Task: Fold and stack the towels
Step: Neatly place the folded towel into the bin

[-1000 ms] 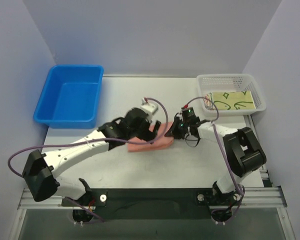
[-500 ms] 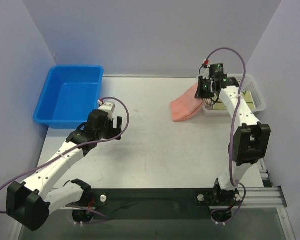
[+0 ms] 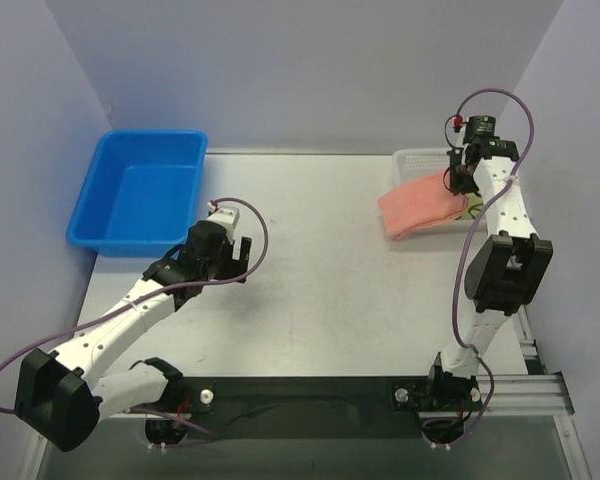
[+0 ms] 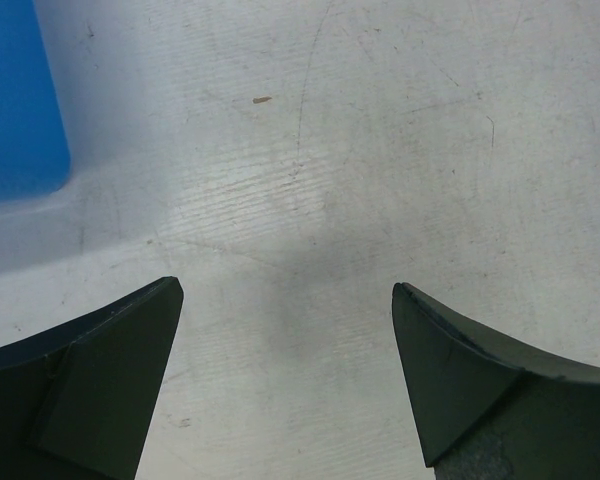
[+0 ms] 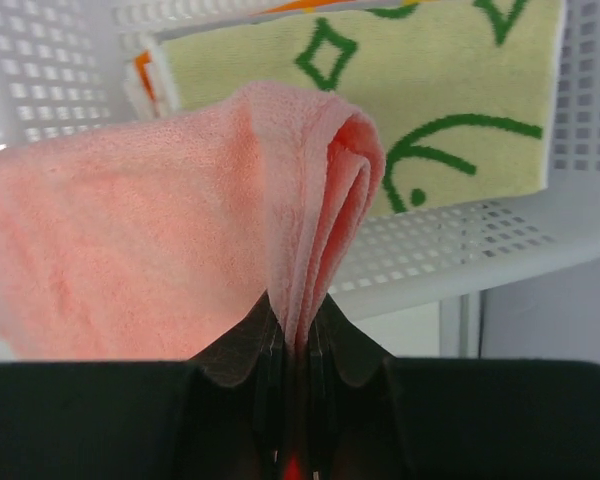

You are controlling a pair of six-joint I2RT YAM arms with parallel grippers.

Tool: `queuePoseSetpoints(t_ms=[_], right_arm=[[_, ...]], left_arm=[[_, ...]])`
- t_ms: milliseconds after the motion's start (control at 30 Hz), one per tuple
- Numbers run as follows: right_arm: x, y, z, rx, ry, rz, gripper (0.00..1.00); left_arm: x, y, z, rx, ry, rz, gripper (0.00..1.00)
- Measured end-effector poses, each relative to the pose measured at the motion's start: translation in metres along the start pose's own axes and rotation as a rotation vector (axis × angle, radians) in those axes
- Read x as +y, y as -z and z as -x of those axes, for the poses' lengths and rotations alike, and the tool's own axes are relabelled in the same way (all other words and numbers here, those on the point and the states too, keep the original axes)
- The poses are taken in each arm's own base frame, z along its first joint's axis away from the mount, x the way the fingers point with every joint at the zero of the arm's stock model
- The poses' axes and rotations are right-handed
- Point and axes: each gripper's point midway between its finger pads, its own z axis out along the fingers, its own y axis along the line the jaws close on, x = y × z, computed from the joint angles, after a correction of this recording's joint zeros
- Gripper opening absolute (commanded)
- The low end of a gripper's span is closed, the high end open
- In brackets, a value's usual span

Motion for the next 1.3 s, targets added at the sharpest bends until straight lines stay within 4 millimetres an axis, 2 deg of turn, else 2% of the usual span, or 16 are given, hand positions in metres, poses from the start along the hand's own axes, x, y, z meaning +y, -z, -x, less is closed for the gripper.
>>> queuePoseSetpoints(t_ms=[133,333,633,1000,1200,1300], right_arm=[[-0.027,-0.013,0.002,0.02,-0.012,-0.065,0.0],[-0.047,-0.031,0.011,0.012,-0.046,-0.098,0.0],[-0.062,-0.049,0.026,-0.023,-0.087,-0.113,0.0],[-0.089,-0.045,0.042,-0.08,-0.129,-0.155,0.0],[-0.095,-0.057,0.035,-0.055,-0.133,-0.166,0.0],[-0.095,-0.064,0.031,-0.041,-0.128,-0.169,0.04]], left_arm=[[-0.001,0.001,0.0,-0.005,-0.021,0.015,0.97],[0.0,-0.003,-0.003,0.005,-0.033,0.036,0.97],[0.002,-0.01,-0.011,0.039,-0.043,0.055,0.97],[0.002,-0.013,-0.013,0.05,-0.047,0.059,0.98],[0.002,-0.013,-0.014,0.052,-0.047,0.059,0.97],[0.002,-0.013,-0.014,0.053,-0.048,0.059,0.97]])
